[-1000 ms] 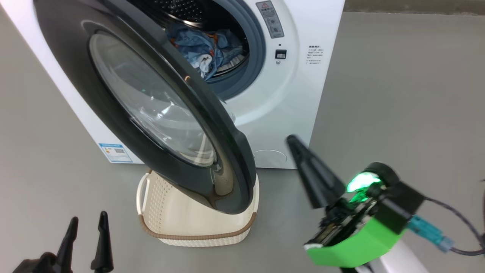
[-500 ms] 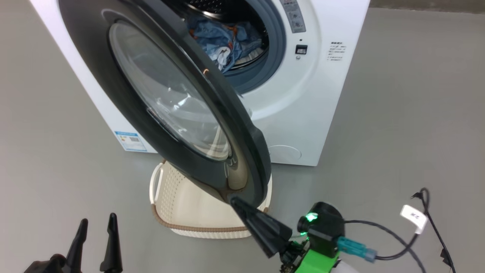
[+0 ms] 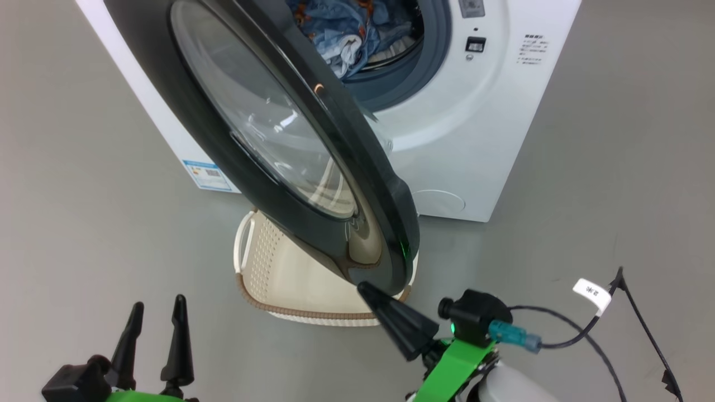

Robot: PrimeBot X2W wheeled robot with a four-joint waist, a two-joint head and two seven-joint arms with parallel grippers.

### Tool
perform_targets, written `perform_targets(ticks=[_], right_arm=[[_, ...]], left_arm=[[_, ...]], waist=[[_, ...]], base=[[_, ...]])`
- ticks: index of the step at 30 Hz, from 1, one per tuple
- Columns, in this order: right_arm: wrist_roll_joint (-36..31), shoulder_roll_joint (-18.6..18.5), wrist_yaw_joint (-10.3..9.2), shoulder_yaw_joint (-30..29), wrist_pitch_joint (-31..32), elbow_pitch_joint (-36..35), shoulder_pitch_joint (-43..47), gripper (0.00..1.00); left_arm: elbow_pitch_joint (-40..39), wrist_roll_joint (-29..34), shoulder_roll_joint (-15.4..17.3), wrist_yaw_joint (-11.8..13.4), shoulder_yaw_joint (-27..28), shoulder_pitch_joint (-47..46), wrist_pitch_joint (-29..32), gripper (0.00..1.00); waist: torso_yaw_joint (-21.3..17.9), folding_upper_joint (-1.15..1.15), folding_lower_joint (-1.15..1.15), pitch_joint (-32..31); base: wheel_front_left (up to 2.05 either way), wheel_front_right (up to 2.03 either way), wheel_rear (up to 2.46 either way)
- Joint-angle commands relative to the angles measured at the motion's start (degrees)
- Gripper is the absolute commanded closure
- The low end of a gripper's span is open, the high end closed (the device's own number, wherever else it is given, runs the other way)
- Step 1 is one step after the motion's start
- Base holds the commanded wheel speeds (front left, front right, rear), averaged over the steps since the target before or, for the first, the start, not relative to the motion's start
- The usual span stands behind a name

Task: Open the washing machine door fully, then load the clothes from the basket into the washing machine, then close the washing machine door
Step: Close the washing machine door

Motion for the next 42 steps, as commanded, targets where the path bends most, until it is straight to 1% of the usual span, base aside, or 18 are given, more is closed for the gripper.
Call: perform_targets(ticks=[1,5,7,8,16,27,42], right_arm=[[0.2,1.3,0.09,0.0,-0.3,-0.6,-1.6,1.0],[0.0,1.6,0.09,-2.2,-0.3,0.6,-2.5,1.0],[-0.4,1.8,0.09,-4.7,-0.3,1.1,-3.3,1.0],[-0.4,1.8,0.09,-4.7,-0.3,1.1,-3.3,1.0],[-1.6,1.8,0.09,-11.4,-0.3,1.7,-6.5,1.0],[-3.1,-0.9,0.09,-19.6,-0.3,2.2,-12.8,1.0],[-4.1,-4.5,0.09,-28.4,-0.3,6.7,-24.8,1.0]], left_arm=[[-1.0,-0.3,0.5,-0.1,1.7,-2.2,-0.4,0.0],[-0.9,-0.3,0.3,-0.1,1.4,-2.7,-0.4,0.0],[-0.9,-0.3,0.1,-0.1,1.1,-3.1,-0.4,0.0],[-0.9,-0.3,0.1,-0.1,1.1,-3.1,-0.4,0.0],[-1.1,-0.3,-0.3,-0.1,-0.4,-5.4,-0.4,0.0],[-1.9,-0.6,-0.8,-0.1,-4.5,-9.5,-0.4,0.0],[-3.0,-1.4,-1.0,-0.1,-8.9,-14.0,-0.4,0.0]], waist=[[0.5,0.0,0.0,0.8],[0.8,0.0,0.0,1.4],[1.0,0.0,0.0,2.0],[1.0,0.0,0.0,2.0],[1.9,0.0,0.0,5.0],[4.8,0.0,0.0,9.7],[8.7,0.0,0.0,15.3]], base=[[0.0,0.0,0.0],[0.0,0.0,0.0],[0.0,0.0,0.0],[0.0,0.0,0.0],[0.0,0.0,0.0],[0.0,0.0,0.0],[0.0,0.0,0.0]])
